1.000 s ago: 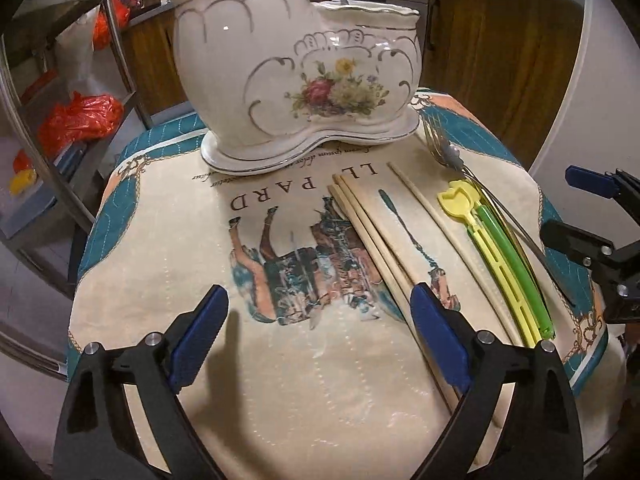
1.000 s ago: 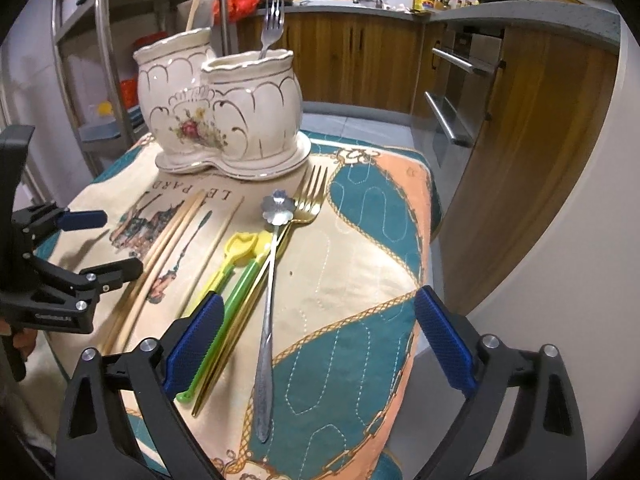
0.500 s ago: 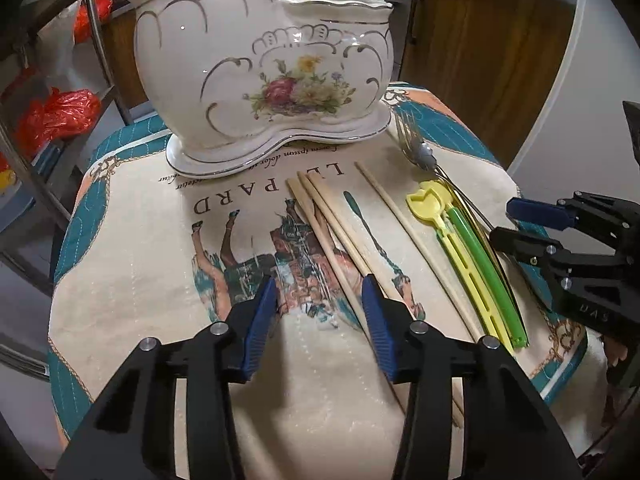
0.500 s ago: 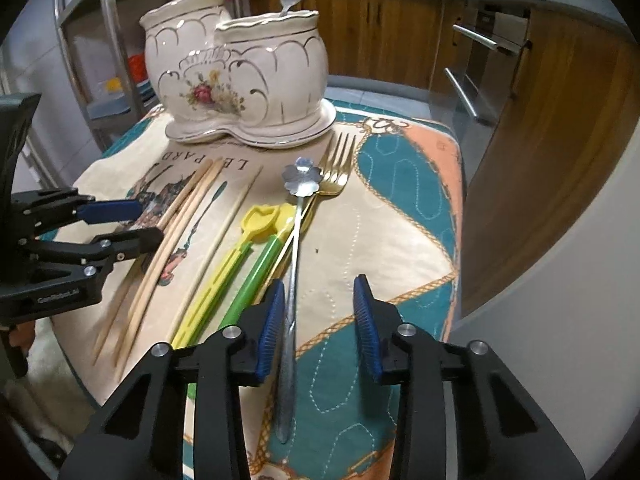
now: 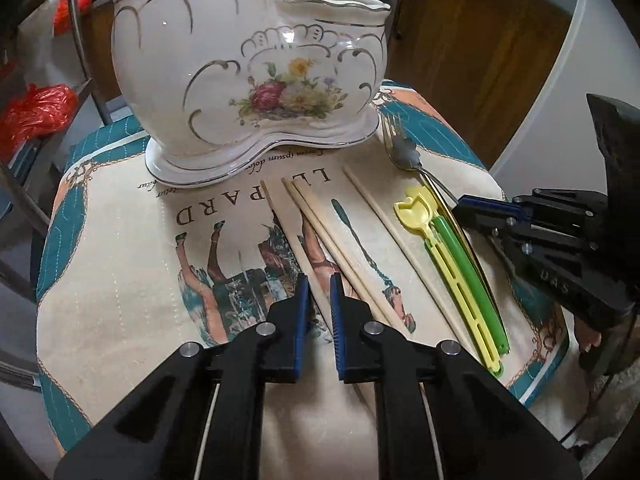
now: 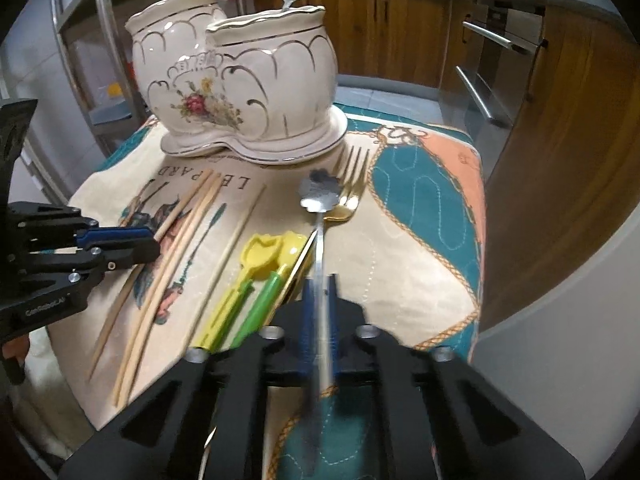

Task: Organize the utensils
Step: 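Grasp another chopstick with the left tool while the right tool grasps the silver spoon, then insert the chopstick into the tall cup while the right tool drops the spoon into the small cup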

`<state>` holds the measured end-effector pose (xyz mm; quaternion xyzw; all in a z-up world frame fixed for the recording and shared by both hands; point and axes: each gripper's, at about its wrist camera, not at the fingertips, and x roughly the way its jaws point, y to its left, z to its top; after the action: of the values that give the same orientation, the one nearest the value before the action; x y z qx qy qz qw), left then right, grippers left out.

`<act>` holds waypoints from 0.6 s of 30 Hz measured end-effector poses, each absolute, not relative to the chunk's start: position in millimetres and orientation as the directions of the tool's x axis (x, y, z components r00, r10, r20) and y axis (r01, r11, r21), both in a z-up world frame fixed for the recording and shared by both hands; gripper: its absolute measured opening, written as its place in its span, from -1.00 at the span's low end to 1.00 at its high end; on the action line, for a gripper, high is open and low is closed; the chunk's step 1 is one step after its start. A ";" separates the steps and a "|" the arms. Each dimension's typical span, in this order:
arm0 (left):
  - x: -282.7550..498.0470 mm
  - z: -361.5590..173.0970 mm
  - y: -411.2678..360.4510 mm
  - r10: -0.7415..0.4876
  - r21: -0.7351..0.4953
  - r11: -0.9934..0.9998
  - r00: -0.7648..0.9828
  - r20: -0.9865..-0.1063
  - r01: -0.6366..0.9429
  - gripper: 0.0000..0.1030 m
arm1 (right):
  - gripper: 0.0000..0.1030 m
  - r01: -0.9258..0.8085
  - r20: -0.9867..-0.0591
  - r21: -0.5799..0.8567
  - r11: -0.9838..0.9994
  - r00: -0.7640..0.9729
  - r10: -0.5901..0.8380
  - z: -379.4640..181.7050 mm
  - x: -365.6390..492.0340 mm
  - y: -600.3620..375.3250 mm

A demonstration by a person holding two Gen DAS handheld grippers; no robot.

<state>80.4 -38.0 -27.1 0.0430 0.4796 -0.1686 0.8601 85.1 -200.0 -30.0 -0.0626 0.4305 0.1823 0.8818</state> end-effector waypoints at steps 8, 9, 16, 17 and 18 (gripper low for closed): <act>65.9 -22.6 -24.1 -0.231 -0.028 0.913 0.459 -0.858 0.406 -0.90 | -0.92 -0.363 -0.754 0.062 0.930 0.594 0.281 -19.3 71.0 -213.8; 63.4 -22.9 -22.0 -0.222 -0.013 0.910 0.459 -0.860 0.415 -0.90 | -0.92 -0.359 -0.753 0.064 0.931 0.595 0.281 -17.6 69.0 -217.3; 48.0 -22.4 -2.0 -0.188 0.044 0.882 0.434 -0.881 0.470 -0.89 | -0.91 -0.359 -0.802 0.085 0.929 0.529 0.278 -21.7 62.8 -228.8; 46.4 -22.1 -0.3 -0.189 0.042 0.879 0.429 -0.883 0.474 -0.89 | -0.91 -0.367 -0.817 0.086 0.926 0.506 0.276 -24.1 63.2 -227.1; 46.0 -22.5 0.2 -0.189 0.041 0.879 0.426 -0.885 0.475 -0.89 | -0.91 -0.373 -0.828 0.085 0.924 0.490 0.273 -26.2 63.6 -224.9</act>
<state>46.0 0.2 -22.5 0.1442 0.4972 -0.1995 0.8320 63.6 -224.9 -26.2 -0.0530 0.4691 0.1875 0.8614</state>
